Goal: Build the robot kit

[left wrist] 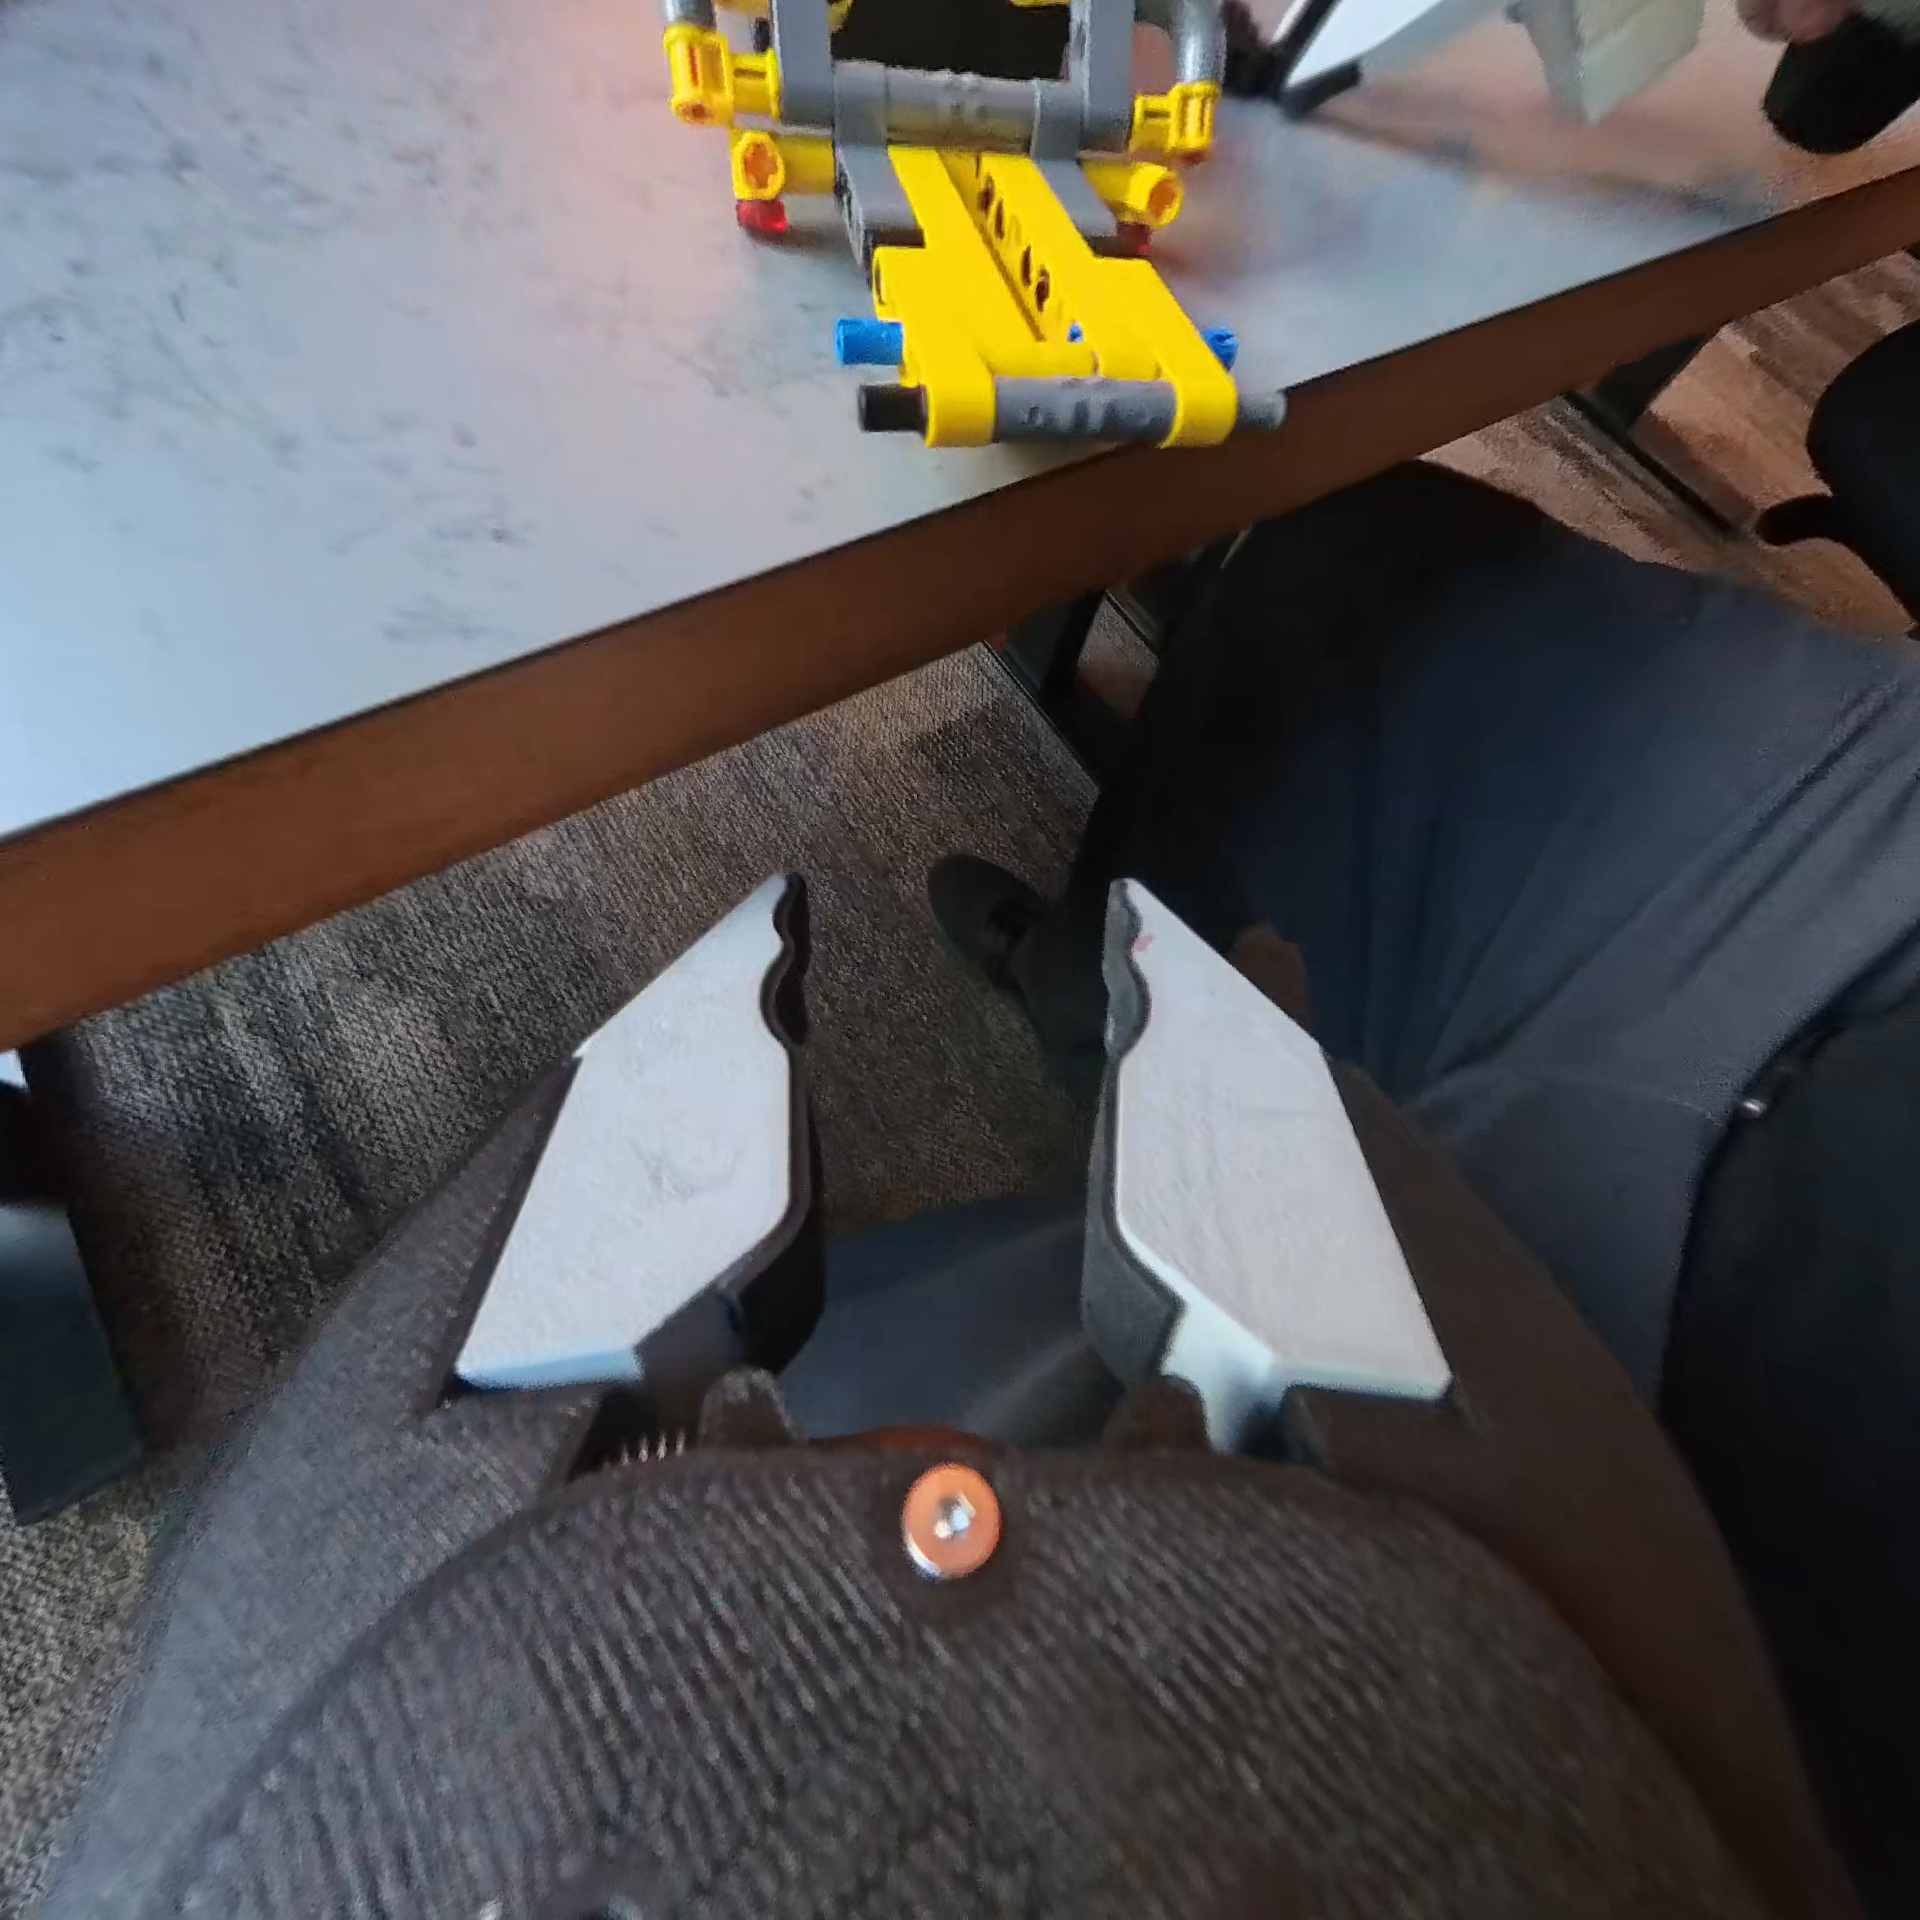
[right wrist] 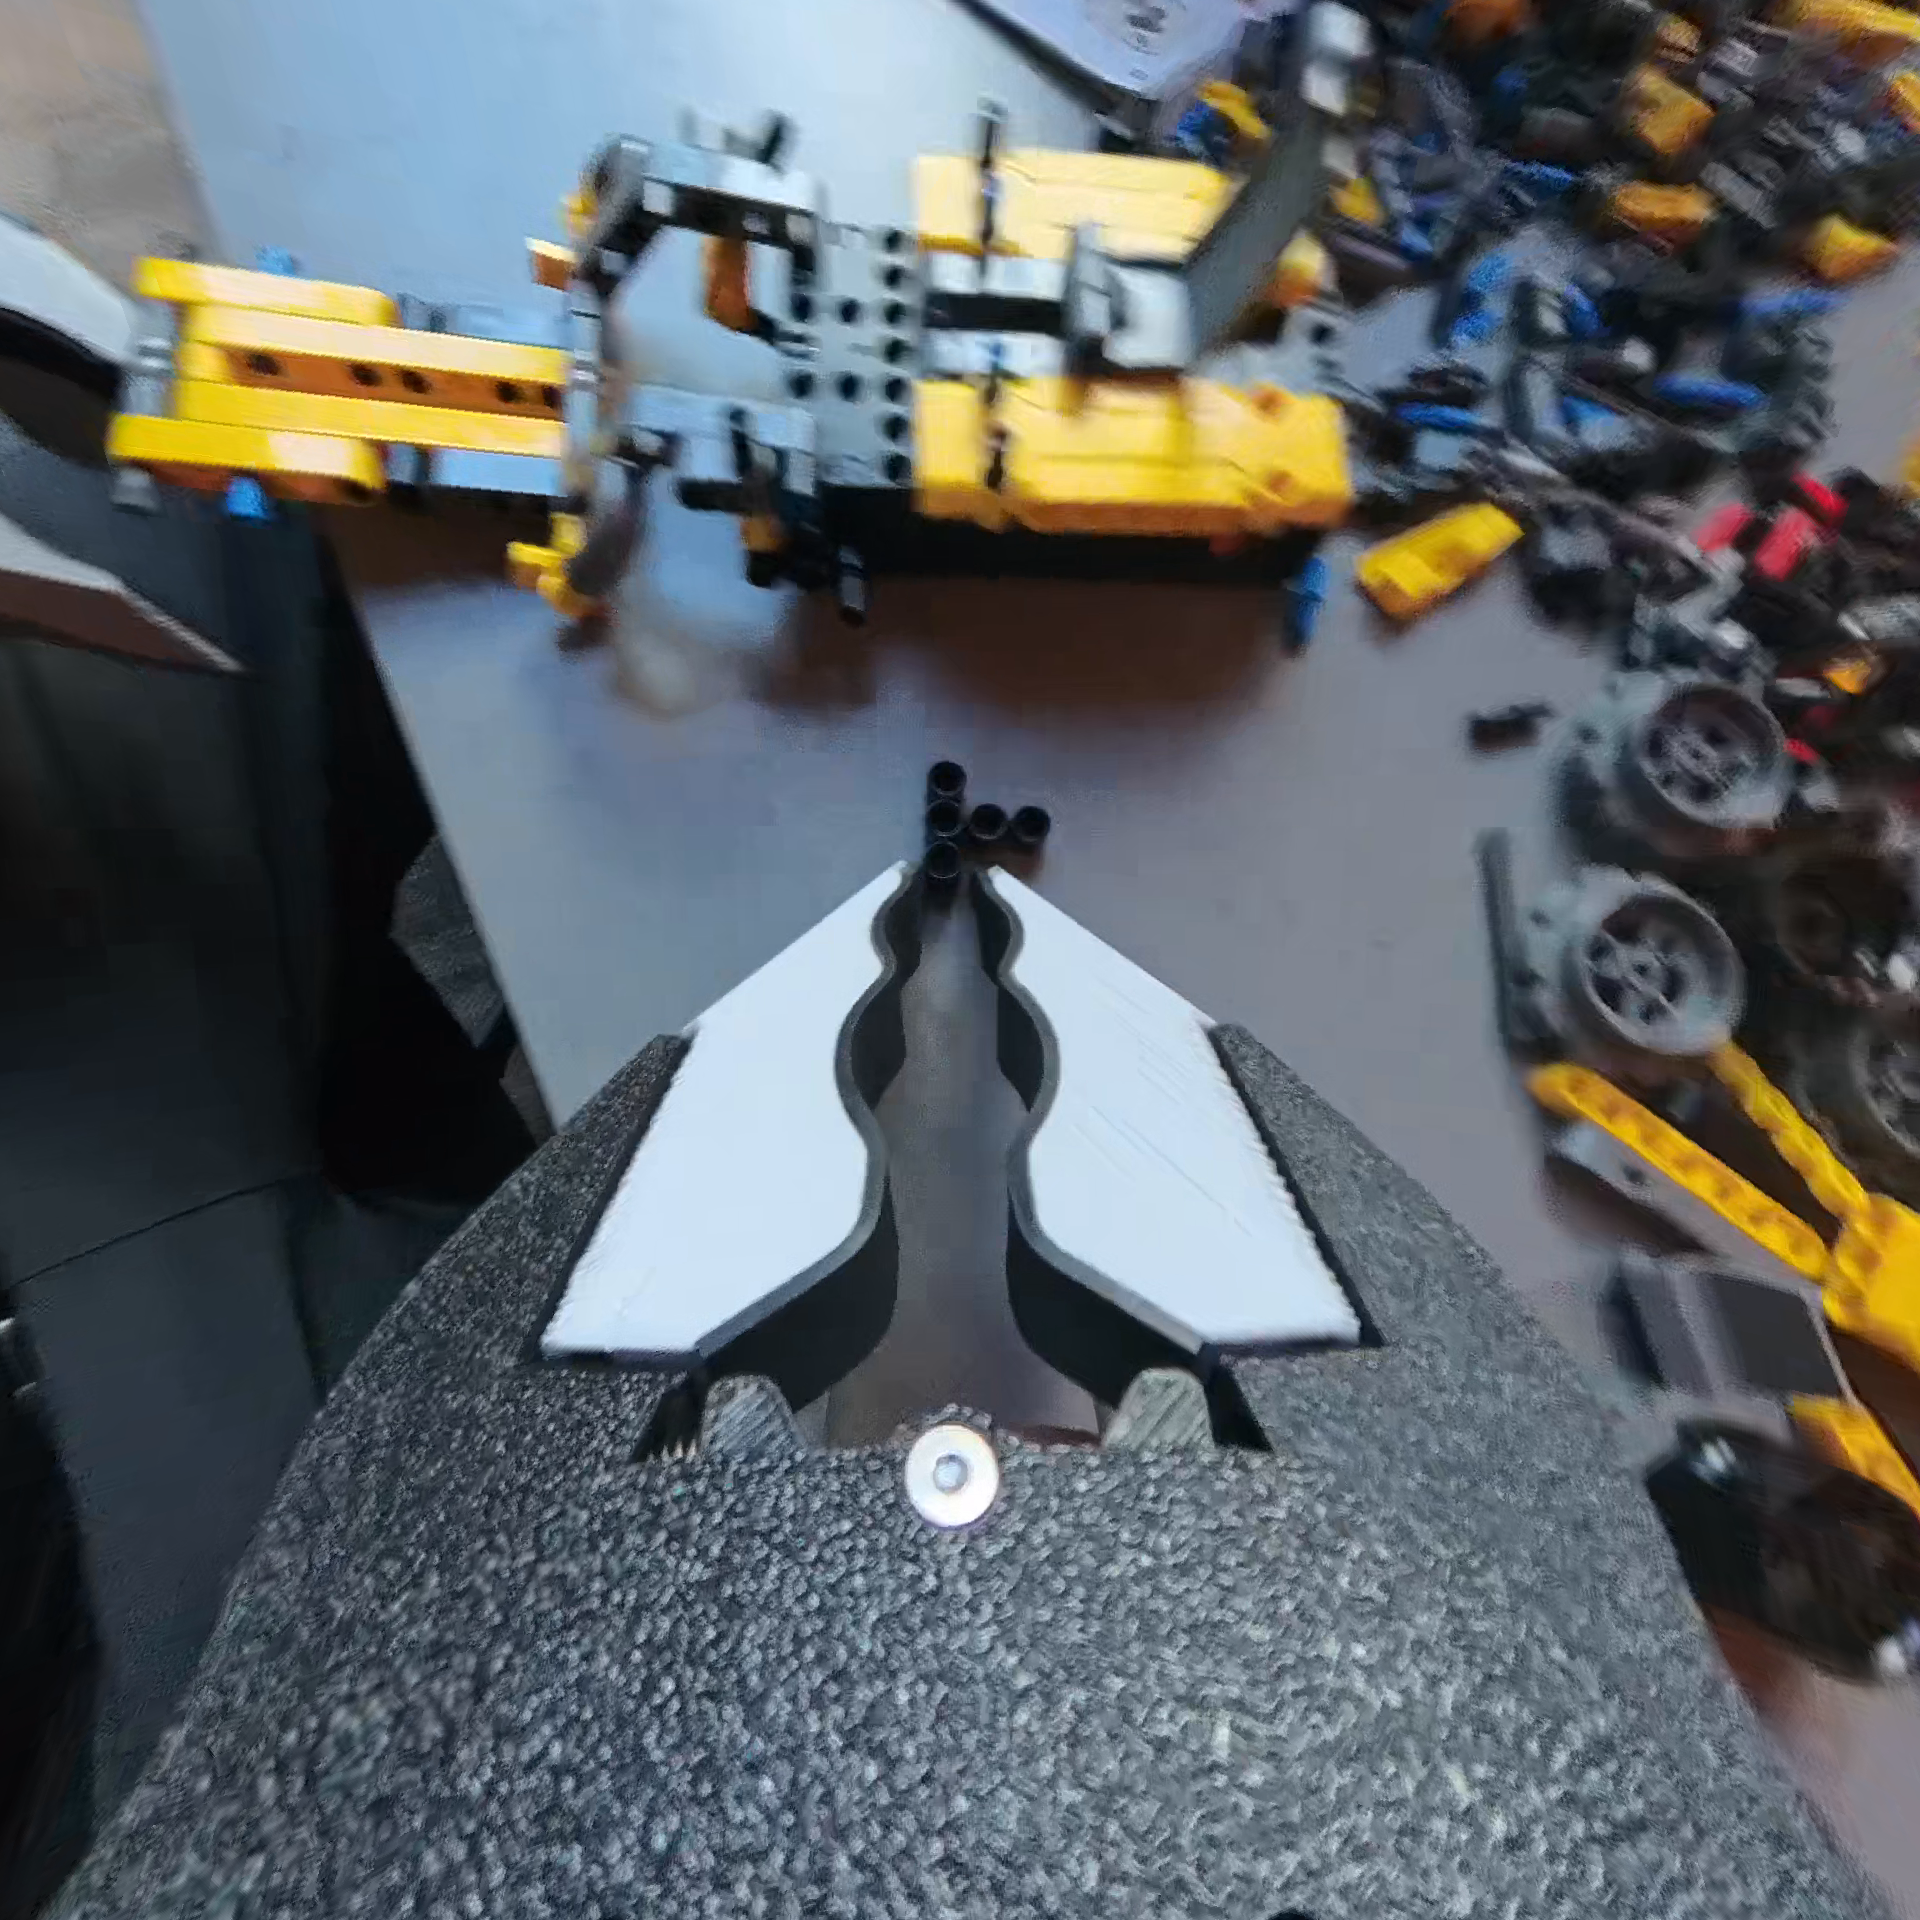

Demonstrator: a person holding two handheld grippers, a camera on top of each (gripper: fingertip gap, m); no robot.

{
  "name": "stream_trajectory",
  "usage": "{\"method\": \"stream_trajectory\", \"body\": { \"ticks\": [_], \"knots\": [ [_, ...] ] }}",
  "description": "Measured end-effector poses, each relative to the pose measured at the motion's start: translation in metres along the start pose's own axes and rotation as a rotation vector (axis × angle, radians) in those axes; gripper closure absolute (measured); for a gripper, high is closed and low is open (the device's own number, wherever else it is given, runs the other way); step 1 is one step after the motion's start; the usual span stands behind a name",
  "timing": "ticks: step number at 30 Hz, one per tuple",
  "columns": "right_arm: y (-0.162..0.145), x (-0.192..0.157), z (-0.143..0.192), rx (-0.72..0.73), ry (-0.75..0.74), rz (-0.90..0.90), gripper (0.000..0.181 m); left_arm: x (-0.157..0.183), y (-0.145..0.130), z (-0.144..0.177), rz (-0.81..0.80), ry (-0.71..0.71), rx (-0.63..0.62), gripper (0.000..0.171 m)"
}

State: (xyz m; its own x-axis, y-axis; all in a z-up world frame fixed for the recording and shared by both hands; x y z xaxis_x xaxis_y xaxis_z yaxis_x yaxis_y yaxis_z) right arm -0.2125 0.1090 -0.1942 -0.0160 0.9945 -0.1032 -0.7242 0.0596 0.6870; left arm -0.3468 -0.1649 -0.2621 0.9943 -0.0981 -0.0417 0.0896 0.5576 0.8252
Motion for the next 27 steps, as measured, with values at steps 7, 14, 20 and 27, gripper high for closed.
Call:
{"method": "stream_trajectory", "body": {
  "ticks": [7,14,20,27],
  "knots": [
    [-0.023,0.027,0.056,0.276,-0.036,0.048,0.15,0.01,-0.002,0.0,0.018,-0.036,-0.032,0.116],
    [-0.027,0.003,0.114,0.671,0.365,-0.071,0.138,0.032,-0.007,0.014,0.027,-0.046,-0.055,0.115],
    [-0.018,-0.016,0.123,0.84,0.734,-0.137,0.136,0.035,-0.012,0.032,0.015,-0.069,-0.039,0.115],
    [0.01,-0.018,0.102,0.79,0.97,0.008,0.139,0.001,-0.005,0.052,0.035,-0.023,0.091,0.116]
  ]
}}
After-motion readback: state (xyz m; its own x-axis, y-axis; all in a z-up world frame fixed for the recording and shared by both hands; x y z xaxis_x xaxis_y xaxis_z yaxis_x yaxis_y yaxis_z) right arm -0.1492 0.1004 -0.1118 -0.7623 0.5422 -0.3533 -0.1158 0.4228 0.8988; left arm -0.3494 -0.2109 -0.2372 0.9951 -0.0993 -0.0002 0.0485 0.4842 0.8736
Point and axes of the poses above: each gripper's, where its closed fingertips meet, z back along the fingers, y out of its top, x = y × z across the jaws, the point moved 10 cm from there along z, back along the fingers, and after that the axes turned 13 degrees about -z, right-handed, at the moved point
